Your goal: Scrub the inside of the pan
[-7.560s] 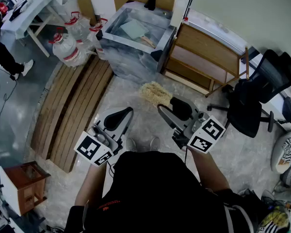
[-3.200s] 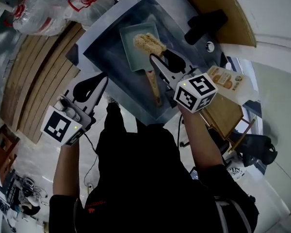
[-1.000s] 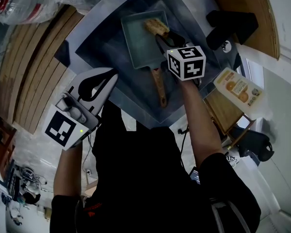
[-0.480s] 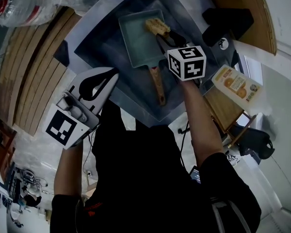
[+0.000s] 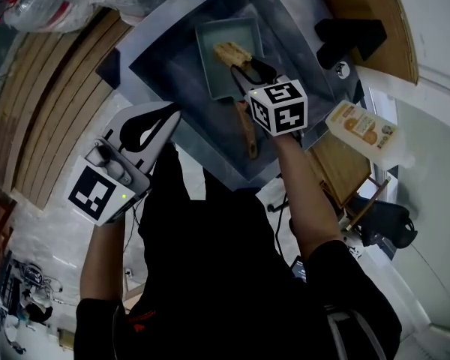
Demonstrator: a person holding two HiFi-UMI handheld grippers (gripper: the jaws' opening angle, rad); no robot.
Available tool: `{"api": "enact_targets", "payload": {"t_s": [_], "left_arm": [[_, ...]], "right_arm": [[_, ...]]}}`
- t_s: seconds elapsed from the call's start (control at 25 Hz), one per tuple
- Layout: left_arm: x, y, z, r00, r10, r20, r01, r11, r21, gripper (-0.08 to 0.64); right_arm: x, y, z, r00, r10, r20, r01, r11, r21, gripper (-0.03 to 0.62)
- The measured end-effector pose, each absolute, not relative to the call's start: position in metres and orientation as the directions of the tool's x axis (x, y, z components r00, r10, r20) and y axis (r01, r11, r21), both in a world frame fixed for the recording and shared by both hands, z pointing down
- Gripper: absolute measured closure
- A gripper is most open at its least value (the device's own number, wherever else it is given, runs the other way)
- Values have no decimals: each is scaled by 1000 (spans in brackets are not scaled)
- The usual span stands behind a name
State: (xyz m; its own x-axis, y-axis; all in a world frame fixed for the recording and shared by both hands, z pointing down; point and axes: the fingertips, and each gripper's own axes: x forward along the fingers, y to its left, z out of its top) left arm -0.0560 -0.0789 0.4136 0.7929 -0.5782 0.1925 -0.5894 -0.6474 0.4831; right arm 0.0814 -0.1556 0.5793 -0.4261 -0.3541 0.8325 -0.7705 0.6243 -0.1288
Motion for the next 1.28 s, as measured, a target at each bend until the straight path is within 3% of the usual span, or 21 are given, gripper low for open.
{"api": "enact_targets", "payload": {"t_s": [0.72,1.28], "left_arm": [[-62,-73,419,794,-572,205,-591,-647,483,541],[-27,-88,419,824,-526,210,-555,-676,484,541]], "right_arm": [[68,-140,603,-432,-306,849,-757,634,-157,419],[106,-150,606,-411,-314,856,-788,595,-160,419]]}}
